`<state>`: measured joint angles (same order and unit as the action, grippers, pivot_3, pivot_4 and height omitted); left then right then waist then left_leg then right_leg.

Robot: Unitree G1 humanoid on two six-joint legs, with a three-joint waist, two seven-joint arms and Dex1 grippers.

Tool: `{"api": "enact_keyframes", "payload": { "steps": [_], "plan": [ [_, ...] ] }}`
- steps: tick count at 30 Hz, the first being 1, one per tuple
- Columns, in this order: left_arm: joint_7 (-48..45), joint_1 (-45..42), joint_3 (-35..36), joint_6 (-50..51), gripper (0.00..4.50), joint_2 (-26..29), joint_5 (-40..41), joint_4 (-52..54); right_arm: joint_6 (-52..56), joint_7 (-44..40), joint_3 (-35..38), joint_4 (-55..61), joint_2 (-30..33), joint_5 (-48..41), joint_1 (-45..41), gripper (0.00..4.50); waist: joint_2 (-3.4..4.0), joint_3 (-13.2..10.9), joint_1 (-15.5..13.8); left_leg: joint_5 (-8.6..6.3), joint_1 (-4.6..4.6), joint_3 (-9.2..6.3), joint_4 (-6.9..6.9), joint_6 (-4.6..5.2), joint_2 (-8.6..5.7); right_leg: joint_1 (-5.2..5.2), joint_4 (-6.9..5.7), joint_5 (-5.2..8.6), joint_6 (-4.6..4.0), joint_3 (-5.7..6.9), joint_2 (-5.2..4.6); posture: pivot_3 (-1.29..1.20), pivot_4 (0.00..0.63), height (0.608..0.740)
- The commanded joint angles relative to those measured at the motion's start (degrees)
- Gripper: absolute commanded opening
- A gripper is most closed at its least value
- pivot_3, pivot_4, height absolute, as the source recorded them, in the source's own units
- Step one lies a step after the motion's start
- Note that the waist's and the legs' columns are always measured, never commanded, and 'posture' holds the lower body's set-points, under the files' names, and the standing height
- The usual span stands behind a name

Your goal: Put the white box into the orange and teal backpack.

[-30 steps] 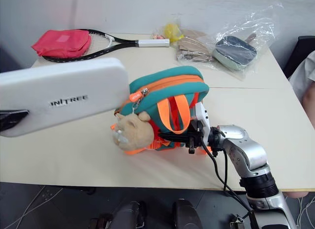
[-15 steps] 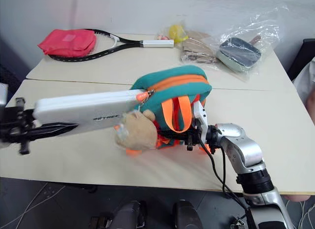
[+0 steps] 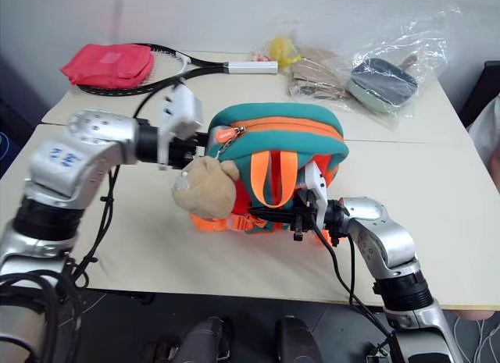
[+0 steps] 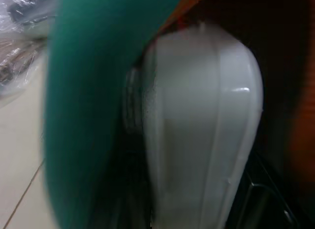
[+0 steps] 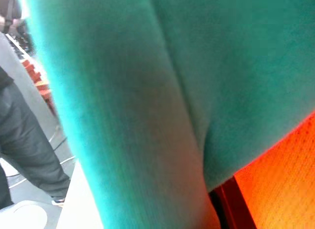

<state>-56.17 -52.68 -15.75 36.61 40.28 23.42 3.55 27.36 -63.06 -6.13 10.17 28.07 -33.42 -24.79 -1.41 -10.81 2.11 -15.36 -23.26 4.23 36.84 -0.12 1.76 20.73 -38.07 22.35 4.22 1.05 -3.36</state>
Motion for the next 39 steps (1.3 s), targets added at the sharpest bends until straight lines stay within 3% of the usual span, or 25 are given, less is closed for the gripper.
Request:
{"api": "enact_keyframes", "payload": {
  "steps": [1, 8, 12, 14, 17, 21, 25, 27, 29, 32, 36, 39],
  "plan": [
    [-3.31, 3.48, 8.00, -0.90, 2.54, 3.68, 3.04, 2.78, -1.46, 1.31, 1.70, 1.73, 0.19, 0.24, 1.28, 0.00, 0.01, 0.00, 0.29, 0.00, 0.02, -0.01, 0.00, -0.03, 0.04, 0.02, -0.02, 0.00, 0.00, 0.00, 0.03, 0.00, 0.150, 0.740],
    [-13.59, 16.13, 22.67, -4.32, 4.46, 14.89, 8.52, 2.68, -1.56, 4.45, 3.54, 2.40, -2.30, -2.17, 1.91, 0.00, 0.02, -0.01, 0.69, 0.06, 0.08, -0.20, 0.11, -0.14, 0.03, -0.06, -0.03, 0.02, -0.03, 0.06, 0.01, 0.00, 0.150, 0.740],
    [-18.68, 25.63, 31.56, -2.46, 4.46, 21.53, 11.46, 3.04, 0.54, 7.00, 5.08, 1.65, -4.07, -3.90, 0.28, 0.00, 0.04, -0.02, 0.78, 0.03, 0.06, -0.26, 0.11, -0.09, -0.01, -0.06, 0.00, 0.02, -0.03, 0.10, -0.06, 0.00, 0.150, 0.740],
    [-18.69, 31.35, 36.89, 3.09, 4.46, 22.53, 17.40, 10.63, 2.29, 8.47, 6.28, 0.52, -4.95, -5.49, -0.92, 0.00, 0.04, -0.02, 0.57, -0.01, 0.05, -0.29, 0.07, -0.06, -0.03, -0.06, 0.04, 0.02, -0.03, 0.13, -0.08, 0.00, 0.150, 0.740],
    [-11.86, 34.23, 41.08, 8.00, 4.46, 19.09, 25.41, 20.90, 3.66, 9.76, 7.16, -1.05, -6.03, -6.39, -2.91, 0.00, 0.04, -0.02, -0.21, -0.11, 0.01, -0.39, 0.13, 0.05, -0.09, -0.14, 0.11, 0.01, -0.03, 0.14, -0.16, 0.00, 0.150, 0.740],
    [1.75, 32.75, 40.04, 7.33, 4.46, 10.44, 28.08, 29.19, 2.57, 8.06, 5.04, -2.96, -5.91, -3.94, -3.67, 0.00, 0.04, -0.02, -0.56, -0.15, 0.01, -0.44, 0.20, 0.12, -0.14, -0.20, 0.10, 0.00, 0.00, 0.14, -0.19, 0.00, 0.150, 0.740],
    [11.84, 30.87, 34.04, 3.04, 4.46, 2.08, 22.52, 32.22, 4.22, 8.74, 5.69, -2.96, -7.89, -6.18, -3.88, 0.00, 0.04, -0.02, -0.42, -0.13, 0.05, -0.43, 0.19, 0.09, -0.13, -0.22, 0.04, -0.01, 0.02, 0.14, -0.12, 0.00, 0.150, 0.740],
    [13.76, 31.54, 29.90, -0.99, 4.46, 0.86, 15.83, 31.52, 4.76, 9.23, 5.91, -2.61, -8.73, -6.86, -4.11, 0.00, 0.04, -0.02, -0.09, -0.09, 0.05, -0.40, 0.19, 0.01, -0.08, -0.18, 0.02, -0.02, 0.03, 0.11, -0.05, 0.00, 0.150, 0.740],
    [15.23, 31.05, 28.44, -2.39, 4.46, -0.75, 14.62, 30.62, 4.83, 9.07, 5.71, -2.29, -8.72, -6.72, -4.08, 0.00, 0.04, -0.02, -0.11, -0.06, 0.05, -0.37, 0.16, -0.04, -0.06, -0.14, 0.01, -0.02, 0.02, 0.09, 0.00, 0.00, 0.150, 0.740],
    [14.72, 30.03, 26.77, -2.63, 3.90, -2.17, 16.27, 31.15, 4.91, 9.15, 5.69, -2.35, -8.85, -6.66, -4.13, 0.00, 0.04, -0.02, -0.35, -0.05, 0.04, -0.38, 0.17, -0.04, -0.04, -0.14, 0.01, -0.01, 0.02, 0.10, 0.00, 0.00, 0.150, 0.740],
    [13.76, 28.52, 27.66, -4.14, 2.79, -2.46, 17.66, 29.89, 4.23, 9.17, 5.56, -2.52, -9.04, -6.18, -4.02, 0.00, 0.04, -0.02, -0.44, -0.06, 0.04, -0.38, 0.18, -0.03, -0.06, -0.16, 0.03, -0.01, 0.02, 0.09, -0.03, 0.00, 0.150, 0.740],
    [10.24, 27.98, 31.32, -4.63, 1.98, 1.59, 18.09, 26.38, 3.66, 9.78, 5.78, -2.43, -9.28, -5.84, -3.69, 0.00, 0.04, -0.02, -0.34, -0.06, 0.04, -0.38, 0.17, -0.04, -0.06, -0.16, 0.03, -0.01, 0.02, 0.10, -0.02, 0.00, 0.150, 0.740]
  ]
}}
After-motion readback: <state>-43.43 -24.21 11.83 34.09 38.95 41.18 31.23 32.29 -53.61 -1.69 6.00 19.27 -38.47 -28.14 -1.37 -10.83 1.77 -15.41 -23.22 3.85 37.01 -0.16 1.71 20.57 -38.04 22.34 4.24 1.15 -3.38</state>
